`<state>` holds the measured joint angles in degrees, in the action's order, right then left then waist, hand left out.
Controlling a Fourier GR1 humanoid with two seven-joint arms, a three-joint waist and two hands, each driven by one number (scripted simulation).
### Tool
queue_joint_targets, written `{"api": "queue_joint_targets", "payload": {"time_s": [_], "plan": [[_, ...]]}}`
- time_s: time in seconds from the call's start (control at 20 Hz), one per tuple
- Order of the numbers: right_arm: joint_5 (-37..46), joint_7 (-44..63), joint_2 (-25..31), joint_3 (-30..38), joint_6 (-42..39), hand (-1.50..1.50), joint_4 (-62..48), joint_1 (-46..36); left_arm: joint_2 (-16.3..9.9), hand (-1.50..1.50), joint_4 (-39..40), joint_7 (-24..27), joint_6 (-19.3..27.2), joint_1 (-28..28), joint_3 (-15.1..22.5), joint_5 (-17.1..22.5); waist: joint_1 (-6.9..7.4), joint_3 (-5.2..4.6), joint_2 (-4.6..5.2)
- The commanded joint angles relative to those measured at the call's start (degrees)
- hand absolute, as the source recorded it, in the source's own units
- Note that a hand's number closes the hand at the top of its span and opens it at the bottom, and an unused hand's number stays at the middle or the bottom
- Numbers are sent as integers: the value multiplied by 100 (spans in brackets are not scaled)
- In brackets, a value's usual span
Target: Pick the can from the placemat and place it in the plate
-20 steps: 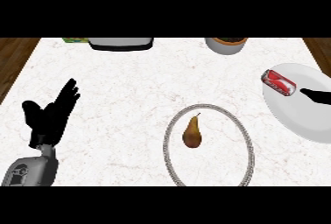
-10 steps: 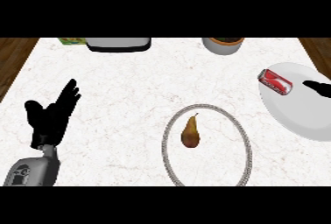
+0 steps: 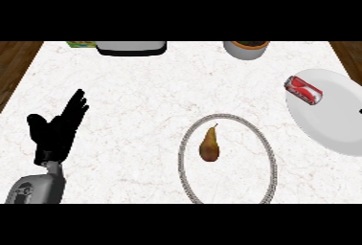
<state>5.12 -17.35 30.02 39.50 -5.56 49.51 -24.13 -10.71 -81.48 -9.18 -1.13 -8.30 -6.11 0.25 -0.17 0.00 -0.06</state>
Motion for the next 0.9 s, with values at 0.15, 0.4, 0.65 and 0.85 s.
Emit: {"api": "queue_joint_targets", "payload": {"time_s": [0.15, 0.4, 0.65, 0.85], "plan": [[-252, -617, 233, -130, 30, -150, -497, 338, 88, 0, 150, -16, 82, -301, 12, -128, 31, 2, 13], [-534, -573, 786, 74, -168, -150, -678, 456, -44, 0, -17, -219, 5, -243, -147, -37, 24, 1, 9], [-391, -940, 864, -213, -22, -150, -1135, 537, 34, 0, 44, -214, -33, -237, -52, -119, 35, 2, 13], [-458, -872, 1285, -212, -344, -150, -1407, 632, 56, 0, 150, -157, -23, -339, -95, -108, 24, 1, 11]]}}
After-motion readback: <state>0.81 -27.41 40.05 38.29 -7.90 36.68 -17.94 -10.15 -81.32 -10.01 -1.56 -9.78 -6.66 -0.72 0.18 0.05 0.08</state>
